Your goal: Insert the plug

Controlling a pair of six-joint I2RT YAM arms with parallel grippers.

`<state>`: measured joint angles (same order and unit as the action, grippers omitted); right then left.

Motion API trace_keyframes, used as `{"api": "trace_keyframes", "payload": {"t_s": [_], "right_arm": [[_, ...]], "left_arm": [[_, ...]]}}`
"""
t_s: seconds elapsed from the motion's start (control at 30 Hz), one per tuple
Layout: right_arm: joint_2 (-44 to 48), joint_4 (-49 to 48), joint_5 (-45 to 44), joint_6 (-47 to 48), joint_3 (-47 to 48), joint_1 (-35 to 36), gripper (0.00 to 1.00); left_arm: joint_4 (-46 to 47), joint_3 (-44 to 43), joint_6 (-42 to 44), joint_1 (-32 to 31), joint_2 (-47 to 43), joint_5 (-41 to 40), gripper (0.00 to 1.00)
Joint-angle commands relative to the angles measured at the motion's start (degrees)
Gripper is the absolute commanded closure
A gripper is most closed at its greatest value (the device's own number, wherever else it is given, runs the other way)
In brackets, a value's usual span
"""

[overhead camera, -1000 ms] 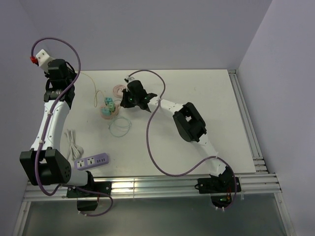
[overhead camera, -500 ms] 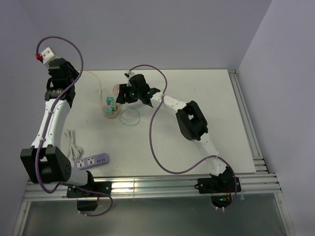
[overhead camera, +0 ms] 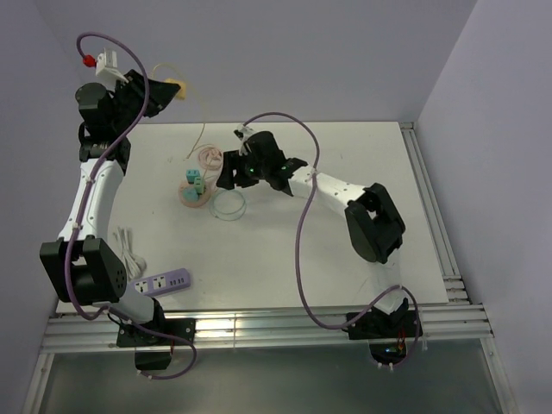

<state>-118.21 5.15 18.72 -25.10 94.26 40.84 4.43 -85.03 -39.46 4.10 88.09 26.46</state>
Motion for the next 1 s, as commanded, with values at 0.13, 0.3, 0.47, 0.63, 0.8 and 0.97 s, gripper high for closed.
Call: {"api": "trace_keyframes", "payload": {"t_s": [0.13, 0.3, 0.47, 0.63, 0.8, 0.97], "right_arm": [[12.81, -3.38, -3.17, -1.70, -11.01, -1.63, 0.30], [18.45, -4.18, -3.42, -1.80, -16.91, -3.40, 0.30], [22.23, -3.30, -4.74, -1.35, -19.28, -3.75, 0.29], [24.34, -3.65, -4.92, -1.18, -22.71, -4.45, 0.29], [25.49, -3.21, -4.48, -0.48, -24.47, -5.07, 0.30], [27.51, -3.12, -4.48, 0.05, -26.40, -5.42, 0.29]], "left_arm": [[35.89, -1.18, -24.84, -0.06, -0.30, 28.63, 1.00], [43.75, -9.34, -31.90, -0.76, 4.26, 34.45, 1.00], [27.60, -19.72, -20.15, -0.58, 6.30, 32.19, 1.00], [11.09, -27.27, -5.41, 1.00, 5.95, 22.26, 1.00], [5.00, -29.30, 8.67, 1.09, 7.60, 11.08, 1.00], [-0.38, -30.37, 17.40, 2.75, 12.88, 0.19, 1.00]]}}
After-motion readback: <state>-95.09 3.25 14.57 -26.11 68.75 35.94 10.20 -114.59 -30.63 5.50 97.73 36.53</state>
